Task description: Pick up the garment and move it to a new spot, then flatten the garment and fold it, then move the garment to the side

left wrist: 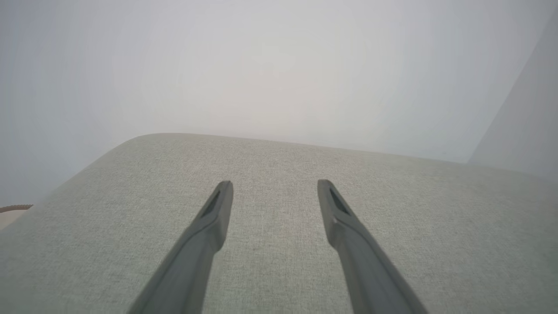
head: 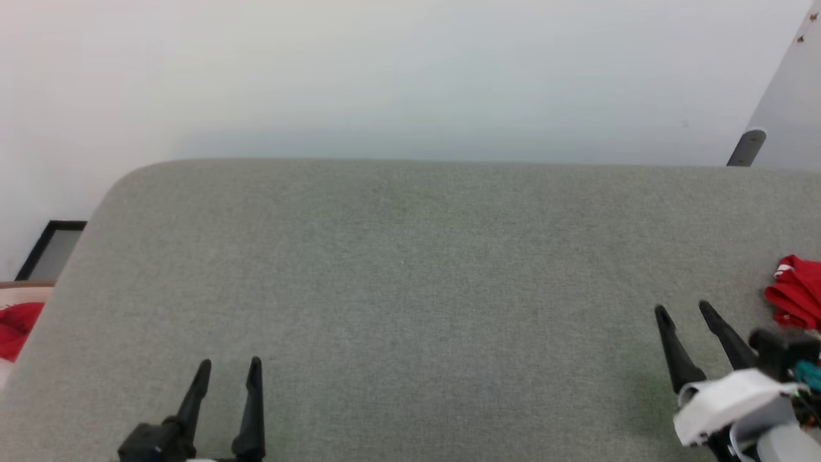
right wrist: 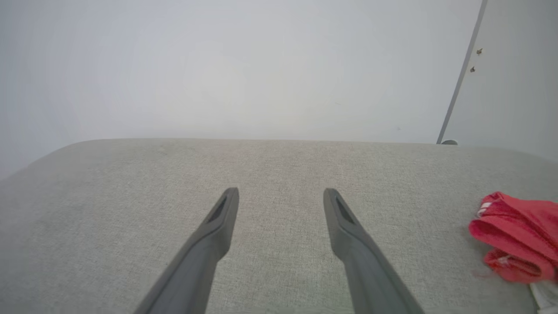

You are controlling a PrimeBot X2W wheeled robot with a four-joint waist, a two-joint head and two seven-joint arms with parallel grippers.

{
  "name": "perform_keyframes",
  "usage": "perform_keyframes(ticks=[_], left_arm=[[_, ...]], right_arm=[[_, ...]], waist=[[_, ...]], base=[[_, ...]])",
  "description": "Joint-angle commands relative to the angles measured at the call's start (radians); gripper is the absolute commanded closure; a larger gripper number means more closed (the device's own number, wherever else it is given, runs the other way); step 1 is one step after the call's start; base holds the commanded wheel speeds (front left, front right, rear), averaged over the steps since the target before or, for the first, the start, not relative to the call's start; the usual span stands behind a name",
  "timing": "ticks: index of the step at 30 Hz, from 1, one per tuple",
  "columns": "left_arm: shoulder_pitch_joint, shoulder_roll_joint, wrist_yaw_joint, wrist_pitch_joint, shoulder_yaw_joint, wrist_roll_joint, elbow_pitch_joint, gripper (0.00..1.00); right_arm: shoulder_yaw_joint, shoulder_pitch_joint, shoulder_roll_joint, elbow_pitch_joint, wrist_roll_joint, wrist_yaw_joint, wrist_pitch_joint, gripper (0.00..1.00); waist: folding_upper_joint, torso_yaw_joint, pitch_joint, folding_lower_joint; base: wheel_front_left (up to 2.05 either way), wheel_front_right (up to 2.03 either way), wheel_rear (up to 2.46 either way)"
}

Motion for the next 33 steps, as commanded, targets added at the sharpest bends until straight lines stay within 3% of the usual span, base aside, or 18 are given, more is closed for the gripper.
perform_keyframes(ticks=[1,18,33], left_arm=[[0.018,-0.002,-0.003,0.000,-0.002,0.004,-0.011,0.00],[0.157,-0.020,-0.003,0.000,0.026,0.016,-0.135,0.00],[0.161,-0.031,-0.003,0.000,0.026,0.023,-0.142,0.00]], right_arm=[[-0.016,0.029,-0.004,-0.020,-0.013,-0.001,-0.005,0.00],[-0.213,0.327,0.061,-0.353,-0.103,-0.001,0.106,0.00],[-0.243,0.361,0.107,-0.453,-0.133,-0.001,0.152,0.00]], waist=[[0.0000,0.008,-0.009,0.0000],[0.0000,0.009,-0.010,0.0000],[0.0000,0.004,-0.009,0.0000]], base=[[0.00,0.00,0.00],[0.00,0.00,0.00],[0.00,0.00,0.00]])
